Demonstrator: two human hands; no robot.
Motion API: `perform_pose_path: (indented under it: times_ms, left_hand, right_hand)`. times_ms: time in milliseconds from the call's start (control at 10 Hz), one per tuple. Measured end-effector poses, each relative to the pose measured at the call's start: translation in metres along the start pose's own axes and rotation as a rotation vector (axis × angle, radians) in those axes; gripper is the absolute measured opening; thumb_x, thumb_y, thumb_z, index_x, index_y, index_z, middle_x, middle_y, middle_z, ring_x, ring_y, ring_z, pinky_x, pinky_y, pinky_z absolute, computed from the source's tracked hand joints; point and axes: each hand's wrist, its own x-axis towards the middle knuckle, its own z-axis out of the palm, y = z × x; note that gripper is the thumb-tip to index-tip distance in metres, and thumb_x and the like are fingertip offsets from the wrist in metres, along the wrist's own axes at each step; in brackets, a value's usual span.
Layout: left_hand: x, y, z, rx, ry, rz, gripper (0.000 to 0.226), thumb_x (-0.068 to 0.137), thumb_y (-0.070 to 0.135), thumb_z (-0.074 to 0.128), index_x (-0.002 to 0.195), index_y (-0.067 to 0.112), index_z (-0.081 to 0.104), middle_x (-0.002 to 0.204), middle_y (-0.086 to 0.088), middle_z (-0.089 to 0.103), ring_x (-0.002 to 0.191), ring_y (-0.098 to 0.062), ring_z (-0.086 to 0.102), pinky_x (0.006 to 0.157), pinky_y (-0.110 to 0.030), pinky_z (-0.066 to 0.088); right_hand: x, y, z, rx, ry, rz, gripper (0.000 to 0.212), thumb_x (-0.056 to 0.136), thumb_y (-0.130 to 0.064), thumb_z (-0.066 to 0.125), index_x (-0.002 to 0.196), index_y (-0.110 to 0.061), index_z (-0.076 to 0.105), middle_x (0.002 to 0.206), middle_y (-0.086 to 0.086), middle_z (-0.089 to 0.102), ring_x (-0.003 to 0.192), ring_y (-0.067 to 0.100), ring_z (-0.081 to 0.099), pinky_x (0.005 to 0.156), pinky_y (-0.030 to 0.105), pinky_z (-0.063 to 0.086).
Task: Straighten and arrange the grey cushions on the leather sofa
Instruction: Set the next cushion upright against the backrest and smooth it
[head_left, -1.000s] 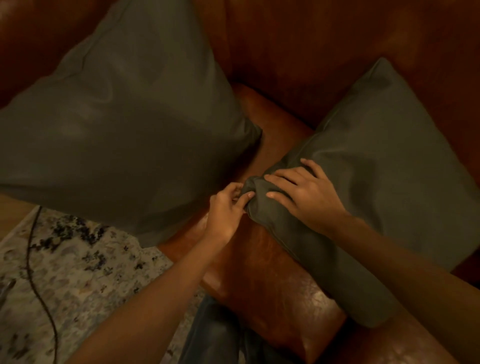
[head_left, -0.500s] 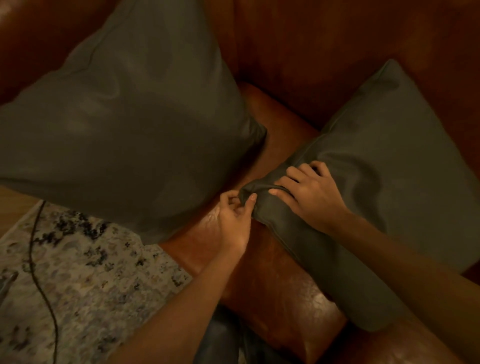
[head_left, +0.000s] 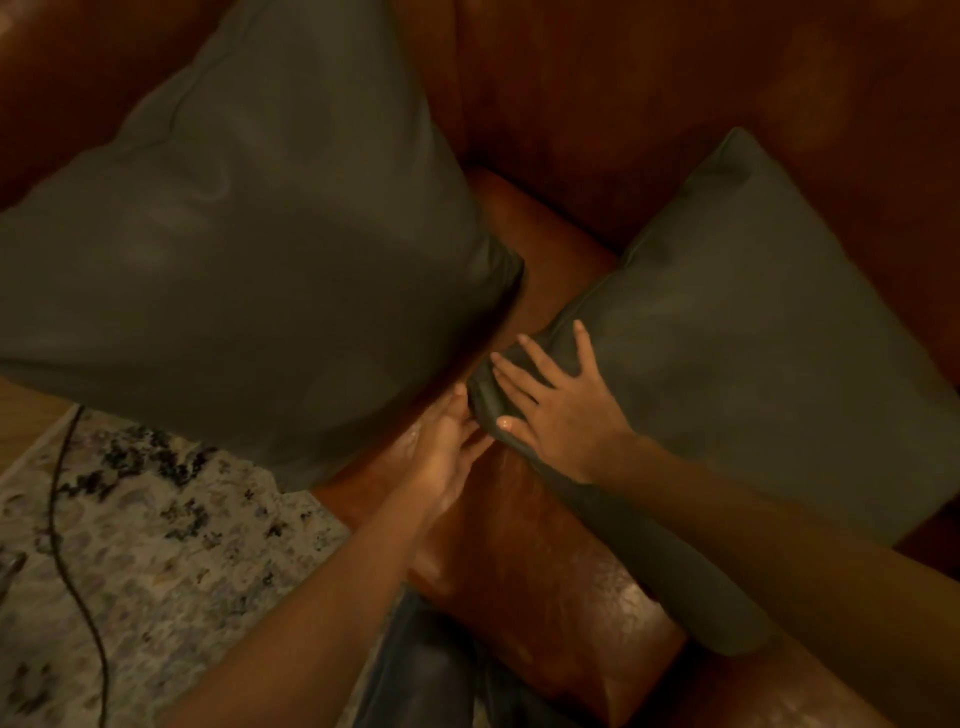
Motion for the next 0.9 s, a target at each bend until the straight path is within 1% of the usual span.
perform_pose_path:
  times_ms: [100, 200, 300, 400, 500, 600, 700, 800, 900]
  left_hand:
    - [0.002, 0.001, 0.016, -0.057, 0.024, -0.054, 0.042, 0.099, 0.038, 0.048, 0.136, 0.019, 0.052, 0.14, -0.019, 0.049, 0.13, -0.039, 0.043, 0.098, -0.04, 0.045]
    - [0.013, -0.002, 0.02, -0.026, 0.225, 0.03, 0.034, 0.098, 0.027, 0.055, 0.122, 0.003, 0.06, 0.116, -0.011, 0.065, 0.111, -0.028, 0.061, 0.097, -0.044, 0.05]
    - [0.04, -0.017, 0.008, 0.125, 0.337, 0.129, 0.055, 0.084, 0.049, 0.06, 0.105, 0.0, 0.069, 0.102, -0.015, 0.07, 0.102, -0.034, 0.067, 0.091, -0.05, 0.053]
    - [0.036, -0.017, 0.007, 0.004, 0.331, 0.034, 0.035, 0.096, 0.039, 0.047, 0.111, 0.01, 0.061, 0.1, -0.006, 0.064, 0.086, -0.025, 0.065, 0.078, -0.032, 0.054]
    - [0.003, -0.001, 0.019, -0.011, 0.325, -0.064, 0.038, 0.102, 0.026, 0.04, 0.134, 0.006, 0.049, 0.114, -0.005, 0.061, 0.095, -0.019, 0.06, 0.084, -0.031, 0.05]
    - [0.018, -0.021, 0.017, 0.039, 0.411, 0.067, 0.034, 0.101, 0.026, 0.046, 0.129, 0.007, 0.051, 0.117, -0.01, 0.061, 0.094, -0.02, 0.06, 0.082, -0.032, 0.052]
    - [0.015, -0.027, 0.021, -0.003, 0.467, 0.177, 0.023, 0.101, 0.017, 0.048, 0.12, 0.005, 0.053, 0.094, -0.006, 0.061, 0.099, -0.024, 0.058, 0.071, -0.027, 0.052]
    - [0.013, -0.021, 0.031, 0.121, 0.51, 0.121, 0.03, 0.097, 0.008, 0.054, 0.125, -0.001, 0.058, 0.112, -0.014, 0.063, 0.107, -0.026, 0.059, 0.088, -0.038, 0.051]
    - [0.018, -0.012, 0.033, 0.224, 0.533, -0.011, 0.035, 0.103, 0.013, 0.043, 0.137, 0.004, 0.048, 0.127, -0.008, 0.054, 0.116, -0.026, 0.053, 0.098, -0.04, 0.047]
  right_hand:
    - [0.012, -0.011, 0.005, 0.034, -0.035, 0.041, 0.064, 0.102, -0.049, 0.012, 0.156, -0.016, 0.011, 0.165, 0.001, 0.0, 0.151, 0.025, -0.009, 0.108, 0.069, -0.018]
    - [0.01, -0.002, 0.007, 0.112, 0.13, 0.16, 0.057, 0.098, -0.031, 0.048, 0.148, -0.005, 0.038, 0.16, 0.01, 0.027, 0.15, 0.026, 0.015, 0.114, 0.061, -0.005]
    - [-0.018, 0.012, 0.018, 0.149, 0.313, 0.319, 0.049, 0.099, -0.027, 0.044, 0.143, -0.006, 0.047, 0.152, 0.012, 0.042, 0.145, 0.027, 0.031, 0.116, 0.058, 0.009]
    - [-0.059, 0.022, 0.03, 0.17, 0.388, 0.381, 0.051, 0.104, -0.039, 0.034, 0.149, -0.018, 0.041, 0.156, 0.006, 0.036, 0.146, 0.026, 0.028, 0.117, 0.057, 0.013]
    - [-0.098, 0.026, 0.044, 0.248, 0.434, 0.513, 0.05, 0.102, -0.043, 0.035, 0.15, -0.027, 0.035, 0.158, 0.003, 0.033, 0.147, 0.026, 0.024, 0.117, 0.057, 0.012]
    - [-0.138, 0.024, 0.06, 0.435, 0.416, 0.79, 0.053, 0.1, -0.046, 0.035, 0.151, -0.031, 0.029, 0.16, -0.003, 0.026, 0.148, 0.022, 0.018, 0.118, 0.055, 0.006]
    - [-0.182, 0.015, 0.081, 0.612, 0.372, 1.051, 0.054, 0.101, -0.048, 0.032, 0.153, -0.036, 0.022, 0.162, -0.009, 0.013, 0.15, 0.015, 0.003, 0.119, 0.052, -0.002]
    - [-0.221, 0.001, 0.099, 0.79, 0.33, 1.295, 0.053, 0.103, -0.047, 0.03, 0.154, -0.039, 0.016, 0.164, -0.009, 0.004, 0.151, 0.013, -0.005, 0.12, 0.051, -0.004]
    - [-0.254, -0.018, 0.117, 0.965, 0.344, 1.515, 0.052, 0.105, -0.043, 0.032, 0.154, -0.033, 0.021, 0.165, -0.002, 0.01, 0.151, 0.02, 0.005, 0.12, 0.05, 0.005]
